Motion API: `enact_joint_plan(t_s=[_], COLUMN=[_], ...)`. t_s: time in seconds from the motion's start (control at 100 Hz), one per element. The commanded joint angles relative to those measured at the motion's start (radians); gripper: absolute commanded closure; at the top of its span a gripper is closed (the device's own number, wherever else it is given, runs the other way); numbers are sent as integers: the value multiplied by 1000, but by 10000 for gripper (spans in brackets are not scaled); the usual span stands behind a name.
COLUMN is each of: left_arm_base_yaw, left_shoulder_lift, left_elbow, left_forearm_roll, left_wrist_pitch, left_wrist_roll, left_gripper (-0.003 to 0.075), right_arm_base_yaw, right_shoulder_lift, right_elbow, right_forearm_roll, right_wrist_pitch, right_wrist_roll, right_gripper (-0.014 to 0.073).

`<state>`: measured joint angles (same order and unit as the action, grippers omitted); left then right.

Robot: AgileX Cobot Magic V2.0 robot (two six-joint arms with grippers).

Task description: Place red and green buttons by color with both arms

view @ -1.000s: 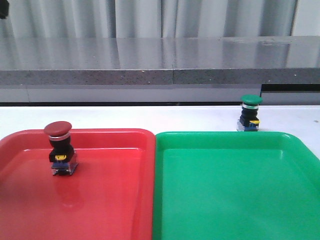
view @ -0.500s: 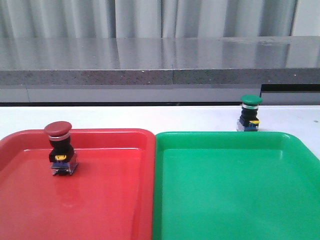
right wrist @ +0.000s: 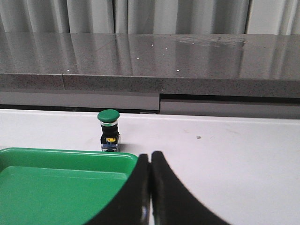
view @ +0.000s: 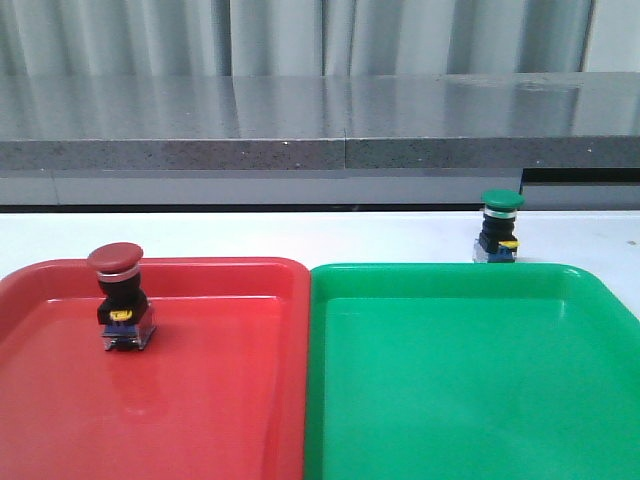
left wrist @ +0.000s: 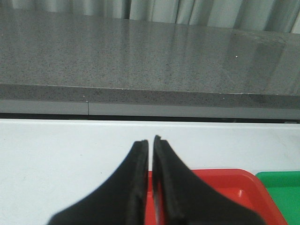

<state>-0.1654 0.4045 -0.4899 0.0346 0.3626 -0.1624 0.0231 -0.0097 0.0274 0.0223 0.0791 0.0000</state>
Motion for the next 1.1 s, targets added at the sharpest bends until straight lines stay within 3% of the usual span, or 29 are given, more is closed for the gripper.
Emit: enact_joint_plan(t_s=[0.0, 0.81, 1.09], left_arm_base_yaw=[3, 3, 3], left_shoulder_lift=[7, 7, -85], left_elbow=[-27, -23, 163], left_forearm_roll=[2, 41, 88], left_wrist_pitch=[-78, -101, -374], left_wrist_roll=[-7, -7, -7], left_gripper=[739, 739, 739], right_arm_base_yaw=[-3, -3, -3], right_shoulder_lift=[-22, -22, -22], right_elbow=[-14, -14, -14], right_forearm_roll=[-12, -12, -12], right_wrist_pitch=[-87, -87, -87], right_wrist_roll=[0, 0, 0], right_gripper=[662, 662, 662])
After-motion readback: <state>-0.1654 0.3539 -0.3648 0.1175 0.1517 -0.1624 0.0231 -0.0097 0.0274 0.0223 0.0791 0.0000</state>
